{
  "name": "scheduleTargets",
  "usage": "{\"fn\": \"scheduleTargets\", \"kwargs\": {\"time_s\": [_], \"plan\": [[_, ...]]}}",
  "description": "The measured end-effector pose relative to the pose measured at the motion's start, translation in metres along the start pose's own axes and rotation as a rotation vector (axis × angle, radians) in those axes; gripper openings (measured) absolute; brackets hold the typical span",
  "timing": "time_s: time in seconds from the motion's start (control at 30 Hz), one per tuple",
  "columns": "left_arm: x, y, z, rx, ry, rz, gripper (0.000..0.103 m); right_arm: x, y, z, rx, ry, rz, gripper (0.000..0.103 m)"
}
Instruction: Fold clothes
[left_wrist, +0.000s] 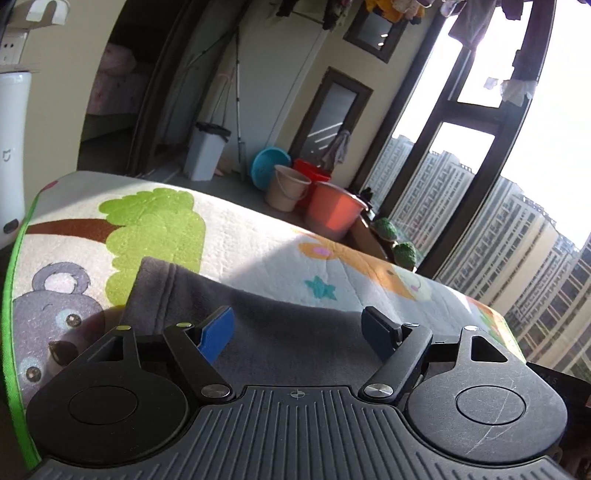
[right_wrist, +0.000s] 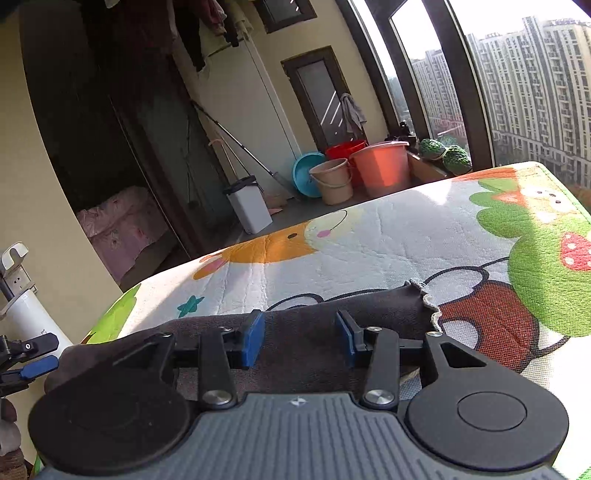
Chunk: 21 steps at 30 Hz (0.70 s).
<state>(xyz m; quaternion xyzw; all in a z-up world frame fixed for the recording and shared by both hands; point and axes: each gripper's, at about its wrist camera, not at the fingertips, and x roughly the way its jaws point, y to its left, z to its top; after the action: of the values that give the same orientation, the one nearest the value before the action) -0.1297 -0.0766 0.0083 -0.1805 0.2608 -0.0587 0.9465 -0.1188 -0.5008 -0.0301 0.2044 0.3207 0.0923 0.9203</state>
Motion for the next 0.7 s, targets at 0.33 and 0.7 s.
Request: {"fn": "scheduleTargets", "kwargs": {"time_s": [0.33,0.7], "plan": [[0.036,-0.005,-0.024,0.013,0.019,0.095,0.103,0.022,0.013,-0.013,-0.058,0.059,0.023,0.088],[0.034,-0.004,-0.028,0.009,0.013,0.09,0.103,0.016,0.005,-0.013,0.002,0.041,0.079,0.099]]}}
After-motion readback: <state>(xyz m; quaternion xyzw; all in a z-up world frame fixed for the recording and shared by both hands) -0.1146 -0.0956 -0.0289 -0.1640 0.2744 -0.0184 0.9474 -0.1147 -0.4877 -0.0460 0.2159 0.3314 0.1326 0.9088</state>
